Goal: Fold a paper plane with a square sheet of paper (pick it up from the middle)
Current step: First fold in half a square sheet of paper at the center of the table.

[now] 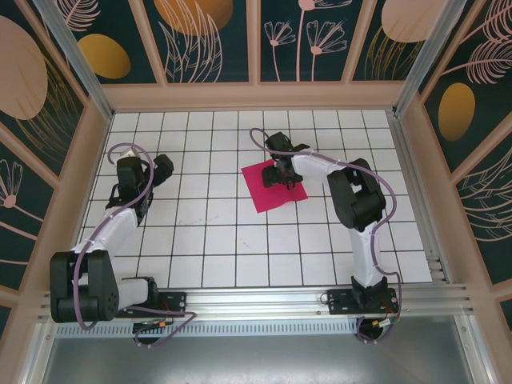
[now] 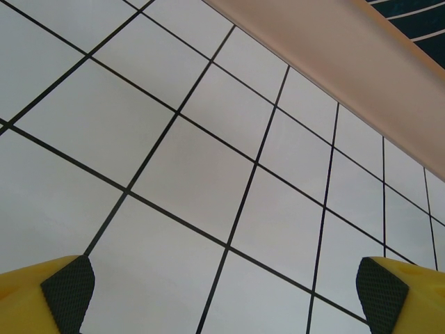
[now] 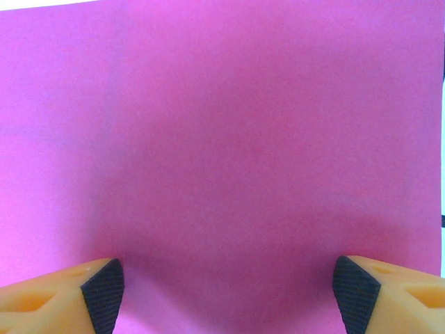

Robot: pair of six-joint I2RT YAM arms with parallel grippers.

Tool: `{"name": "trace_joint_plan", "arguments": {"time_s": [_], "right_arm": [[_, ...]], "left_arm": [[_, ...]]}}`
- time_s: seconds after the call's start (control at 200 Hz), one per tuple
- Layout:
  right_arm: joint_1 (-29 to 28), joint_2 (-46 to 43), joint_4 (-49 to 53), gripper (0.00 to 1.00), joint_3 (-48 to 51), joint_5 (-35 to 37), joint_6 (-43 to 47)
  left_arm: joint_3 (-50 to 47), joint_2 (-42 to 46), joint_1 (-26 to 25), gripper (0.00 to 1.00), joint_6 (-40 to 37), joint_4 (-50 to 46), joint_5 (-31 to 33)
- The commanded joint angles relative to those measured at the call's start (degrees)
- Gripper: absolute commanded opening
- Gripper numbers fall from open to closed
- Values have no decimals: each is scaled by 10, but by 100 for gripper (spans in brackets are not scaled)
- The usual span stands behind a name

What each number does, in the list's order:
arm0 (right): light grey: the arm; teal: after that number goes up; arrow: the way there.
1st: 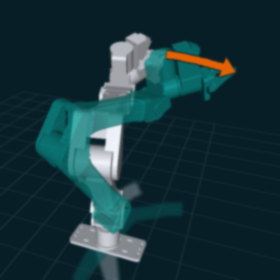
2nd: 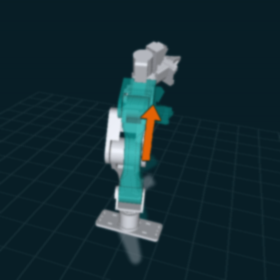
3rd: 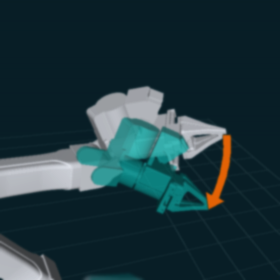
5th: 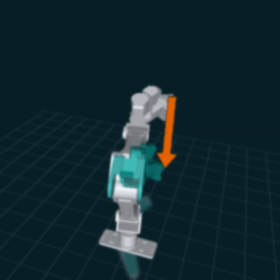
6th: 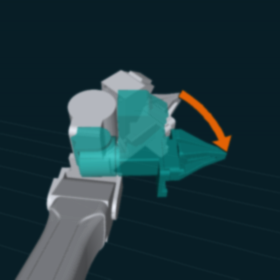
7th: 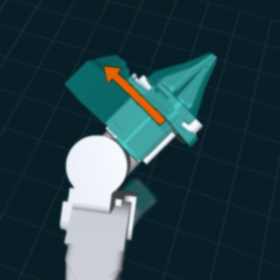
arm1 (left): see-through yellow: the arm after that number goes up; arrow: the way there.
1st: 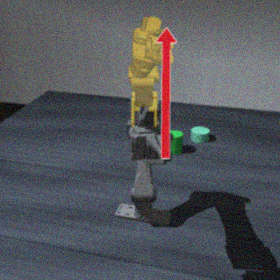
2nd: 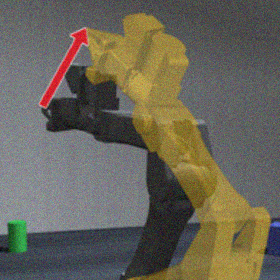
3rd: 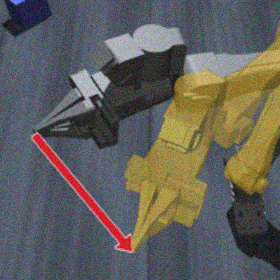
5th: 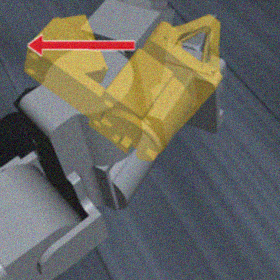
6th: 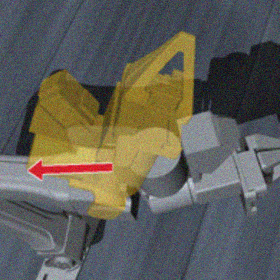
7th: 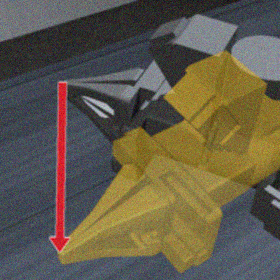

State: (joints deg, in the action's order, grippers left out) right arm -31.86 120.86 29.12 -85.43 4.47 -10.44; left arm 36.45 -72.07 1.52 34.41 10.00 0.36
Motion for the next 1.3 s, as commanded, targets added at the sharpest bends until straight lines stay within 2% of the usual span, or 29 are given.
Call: {"name": "trace_joint_plan", "arguments": {"time_s": [0.0,0.085,0.255,0.415,0.555,0.66,0.68,0.831,0.936,1.056,1.181,1.291], "right_arm": [[1,32,23,79,11,-14,-4],[2,30,25,74,8,-13,-5],[2,6,14,56,-1,-34,-15],[1,-49,-63,35,30,-170,-50],[2,-98,-174,26,85,-304,-116],[2,-126,-251,24,123,-369,-169],[18,-129,-265,24,129,-383,-178],[26,-137,-333,24,158,-451,-237],[34,-143,-389,24,179,-497,-281],[46,-155,-442,24,191,-537,-323],[52,-158,-468,24,192,-566,-351],[59,-158,-508,24,207,-584,-384]], "left_arm": [[19,-5,2,99,8,1,-10],[20,-6,2,99,8,1,-10],[22,-14,2,99,12,6,-35],[-3,-17,1,95,31,52,-135],[-37,-34,1,85,90,105,-237],[-62,-43,-14,82,137,162,-291],[-67,-45,-20,82,142,169,-295],[-68,-60,-82,84,164,185,-301],[-91,-76,-110,88,220,272,-331],[-113,-88,-134,92,274,380,-349],[-99,-107,-162,94,288,406,-352],[-92,-133,-176,90,308,444,-353]]}}
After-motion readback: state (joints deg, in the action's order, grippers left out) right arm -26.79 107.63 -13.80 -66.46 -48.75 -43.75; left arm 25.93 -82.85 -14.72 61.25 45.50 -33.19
